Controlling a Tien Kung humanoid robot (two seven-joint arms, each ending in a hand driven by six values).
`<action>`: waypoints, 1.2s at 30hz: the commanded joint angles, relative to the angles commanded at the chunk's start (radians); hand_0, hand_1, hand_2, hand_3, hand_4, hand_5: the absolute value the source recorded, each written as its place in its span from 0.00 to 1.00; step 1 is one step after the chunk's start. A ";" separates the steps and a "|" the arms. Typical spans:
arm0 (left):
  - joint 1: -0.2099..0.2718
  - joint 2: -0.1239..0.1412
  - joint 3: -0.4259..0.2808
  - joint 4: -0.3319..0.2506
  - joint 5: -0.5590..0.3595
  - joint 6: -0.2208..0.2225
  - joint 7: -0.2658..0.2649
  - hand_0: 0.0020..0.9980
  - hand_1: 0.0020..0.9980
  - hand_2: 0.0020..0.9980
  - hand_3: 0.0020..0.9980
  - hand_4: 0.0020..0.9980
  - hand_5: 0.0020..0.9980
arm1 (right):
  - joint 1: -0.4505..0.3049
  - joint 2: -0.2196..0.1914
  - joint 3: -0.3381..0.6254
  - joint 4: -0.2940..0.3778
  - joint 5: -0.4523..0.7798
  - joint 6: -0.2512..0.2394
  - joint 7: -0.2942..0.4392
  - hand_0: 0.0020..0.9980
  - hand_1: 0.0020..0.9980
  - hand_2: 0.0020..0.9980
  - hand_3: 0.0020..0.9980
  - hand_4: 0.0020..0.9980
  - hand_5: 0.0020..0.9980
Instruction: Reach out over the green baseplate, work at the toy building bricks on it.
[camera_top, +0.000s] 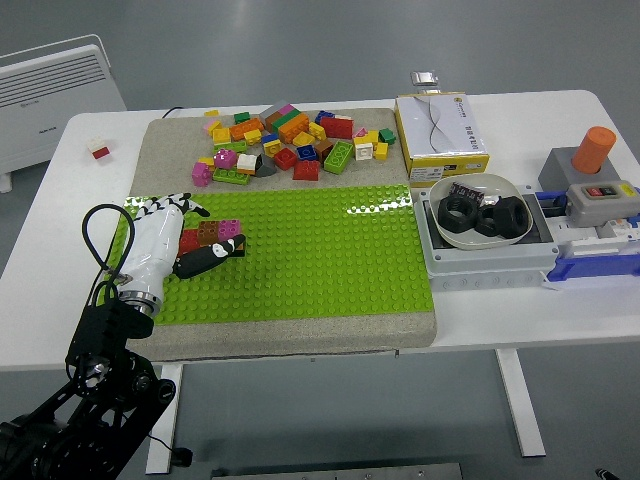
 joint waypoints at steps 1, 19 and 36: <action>0.006 0.001 0.000 -0.011 0.000 0.002 0.000 0.97 0.91 0.87 0.64 0.97 0.56 | -0.001 0.000 0.000 -0.001 0.000 0.000 0.001 0.67 0.64 0.71 0.70 0.69 0.98; 0.088 0.018 0.007 -0.048 -0.045 -0.017 -0.129 0.86 0.77 0.74 0.66 0.86 0.40 | 0.008 0.003 0.000 -0.026 0.000 0.003 0.030 0.67 0.64 0.71 0.70 0.69 0.98; 0.078 0.024 0.030 -0.039 -0.031 -0.065 -0.101 0.87 0.80 0.76 0.67 0.83 0.36 | 0.018 0.004 0.000 -0.025 0.000 0.000 0.033 0.67 0.64 0.70 0.70 0.69 0.97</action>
